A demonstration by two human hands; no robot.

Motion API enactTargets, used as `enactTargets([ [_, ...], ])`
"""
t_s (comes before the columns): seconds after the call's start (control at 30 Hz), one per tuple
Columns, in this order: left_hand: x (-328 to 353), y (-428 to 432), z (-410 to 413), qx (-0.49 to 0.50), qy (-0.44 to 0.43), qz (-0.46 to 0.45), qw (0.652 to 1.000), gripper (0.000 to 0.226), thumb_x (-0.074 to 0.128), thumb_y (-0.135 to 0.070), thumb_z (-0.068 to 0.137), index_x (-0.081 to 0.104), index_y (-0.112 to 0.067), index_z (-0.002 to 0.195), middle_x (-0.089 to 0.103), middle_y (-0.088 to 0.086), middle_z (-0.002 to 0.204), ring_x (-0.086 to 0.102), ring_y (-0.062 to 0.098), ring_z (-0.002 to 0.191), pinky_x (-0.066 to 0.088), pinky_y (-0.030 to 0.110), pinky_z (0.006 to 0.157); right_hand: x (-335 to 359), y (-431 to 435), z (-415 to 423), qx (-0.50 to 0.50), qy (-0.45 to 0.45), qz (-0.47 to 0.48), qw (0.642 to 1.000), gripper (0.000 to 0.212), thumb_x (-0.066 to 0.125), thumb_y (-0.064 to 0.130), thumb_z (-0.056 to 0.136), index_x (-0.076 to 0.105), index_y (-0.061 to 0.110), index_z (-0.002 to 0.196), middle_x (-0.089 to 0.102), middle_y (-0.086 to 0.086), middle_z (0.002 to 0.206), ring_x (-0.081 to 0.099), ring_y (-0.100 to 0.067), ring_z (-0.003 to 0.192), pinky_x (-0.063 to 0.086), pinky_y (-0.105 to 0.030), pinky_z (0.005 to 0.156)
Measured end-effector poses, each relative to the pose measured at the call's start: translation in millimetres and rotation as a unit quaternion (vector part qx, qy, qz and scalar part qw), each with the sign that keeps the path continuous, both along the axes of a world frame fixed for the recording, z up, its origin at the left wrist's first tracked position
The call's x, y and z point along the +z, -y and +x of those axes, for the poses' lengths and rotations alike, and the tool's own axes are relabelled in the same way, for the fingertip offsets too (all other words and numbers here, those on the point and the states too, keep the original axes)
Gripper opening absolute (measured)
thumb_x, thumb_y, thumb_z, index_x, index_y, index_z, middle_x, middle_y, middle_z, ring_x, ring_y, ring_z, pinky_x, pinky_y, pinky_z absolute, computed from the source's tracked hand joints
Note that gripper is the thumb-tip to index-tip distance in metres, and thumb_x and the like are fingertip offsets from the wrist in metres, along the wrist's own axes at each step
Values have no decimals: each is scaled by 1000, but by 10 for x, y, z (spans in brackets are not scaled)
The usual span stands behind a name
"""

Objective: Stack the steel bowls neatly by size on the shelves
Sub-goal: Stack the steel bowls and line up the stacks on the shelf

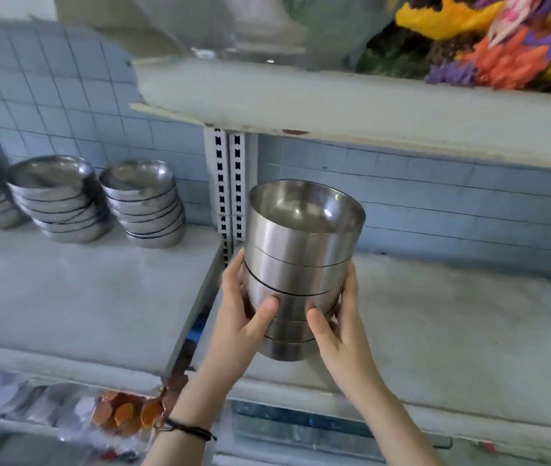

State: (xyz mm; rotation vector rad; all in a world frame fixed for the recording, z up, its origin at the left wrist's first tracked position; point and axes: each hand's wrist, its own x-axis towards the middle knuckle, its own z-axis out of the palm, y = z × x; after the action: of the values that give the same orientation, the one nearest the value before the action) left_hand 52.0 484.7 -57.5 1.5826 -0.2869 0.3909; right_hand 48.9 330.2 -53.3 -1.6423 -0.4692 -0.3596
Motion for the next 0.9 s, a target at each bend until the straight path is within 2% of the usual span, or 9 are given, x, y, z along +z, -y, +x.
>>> enactTargets([
  [0.1,61,-538,-236,25,-1,23,999,85,54,-81,70,26,-33,134,50,-12,131,53,-5,116,43,8,87,-5,-509,-143,17,-16,1,1000,71,59,65,84,20,56,142,49,21,141,51,-6,130,44,-16,99],
  [0.23,81,-1301,-491,57,-3,53,997,67,62,-62,72,31,-35,125,55,-11,121,59,-6,102,45,8,78,-18,-1214,-328,46,-41,3,998,86,59,68,82,16,40,150,47,16,146,50,-9,132,45,-22,103],
  [0.37,150,-2022,-723,85,-5,81,993,72,61,-77,66,31,-38,118,56,-13,115,59,-8,97,46,7,73,-23,-1891,-452,65,-58,-18,996,97,58,69,82,8,31,156,39,11,154,42,-9,139,41,-38,113],
  [0.43,191,-2327,-799,103,-12,83,991,76,58,-84,62,32,-38,117,55,-15,113,59,-10,96,46,7,72,-10,-2193,-479,76,-65,-24,995,99,57,71,81,6,32,157,34,16,156,37,-5,141,37,-42,116],
  [0.53,253,-2728,-860,132,-18,88,987,78,58,-85,60,32,-37,116,56,-14,112,60,-9,94,45,7,71,60,-2605,-478,98,-69,-25,992,101,56,75,78,5,34,156,34,19,155,38,0,140,38,-32,114],
  [0.63,324,-3068,-869,164,-23,83,983,67,60,-64,64,32,-33,116,55,-17,110,59,-12,91,45,6,70,176,-2985,-410,128,-60,-21,990,102,56,75,77,7,33,156,38,17,153,41,-1,137,40,-18,107],
  [0.73,376,-3386,-838,193,-14,81,978,69,57,-58,66,30,-25,121,55,-19,110,59,-14,92,45,5,71,248,-3345,-275,159,-47,-15,986,102,57,74,78,8,30,156,36,14,155,40,-3,139,40,-25,110],
  [0.8,398,-3617,-800,213,-14,78,974,71,60,-63,65,30,-28,120,55,-18,110,59,-13,93,45,5,71,275,-3590,-178,176,-40,-19,983,103,56,75,78,7,31,157,33,14,157,37,-4,141,39,-30,113],
  [0.9,421,-3971,-724,240,-18,86,967,80,55,-88,58,30,-37,115,54,-18,112,57,-15,96,44,4,73,288,-3954,-19,205,-39,-16,978,100,58,73,78,8,33,156,37,15,154,42,-4,138,41,-29,110],
])
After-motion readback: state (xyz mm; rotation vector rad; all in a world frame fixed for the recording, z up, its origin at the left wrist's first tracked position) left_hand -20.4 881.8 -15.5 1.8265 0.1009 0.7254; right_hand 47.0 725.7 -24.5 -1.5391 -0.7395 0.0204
